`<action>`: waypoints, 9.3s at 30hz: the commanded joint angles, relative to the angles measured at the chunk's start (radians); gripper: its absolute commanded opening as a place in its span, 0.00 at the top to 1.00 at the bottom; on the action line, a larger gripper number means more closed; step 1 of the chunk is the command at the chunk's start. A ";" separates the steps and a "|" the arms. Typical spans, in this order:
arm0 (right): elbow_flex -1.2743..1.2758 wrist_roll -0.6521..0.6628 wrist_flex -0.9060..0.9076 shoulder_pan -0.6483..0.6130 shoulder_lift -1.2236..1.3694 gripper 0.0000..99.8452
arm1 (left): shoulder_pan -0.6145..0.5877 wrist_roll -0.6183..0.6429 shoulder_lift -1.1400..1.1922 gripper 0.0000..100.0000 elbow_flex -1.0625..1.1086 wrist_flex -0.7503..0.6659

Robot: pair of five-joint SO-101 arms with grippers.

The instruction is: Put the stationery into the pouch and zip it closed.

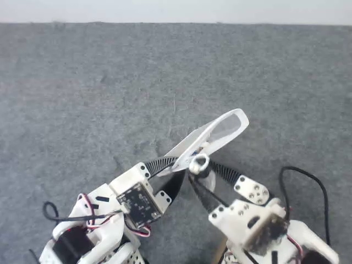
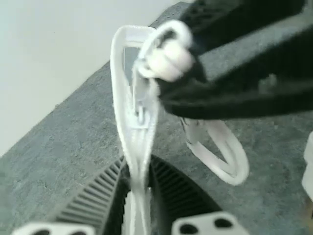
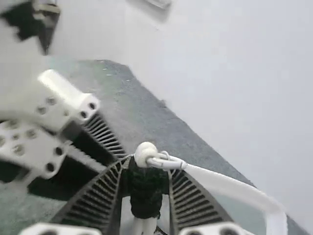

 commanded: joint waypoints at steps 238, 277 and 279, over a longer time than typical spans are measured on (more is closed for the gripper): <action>0.767 -0.209 -0.515 0.421 -0.024 0.99 | -0.669 0.508 -0.118 0.99 0.162 -0.256; 0.783 -0.203 0.166 0.430 -0.021 0.99 | -0.667 0.186 -0.117 0.99 0.541 -0.483; 0.783 -0.203 0.166 0.430 -0.021 0.99 | -0.647 0.155 -0.114 0.99 0.565 -0.497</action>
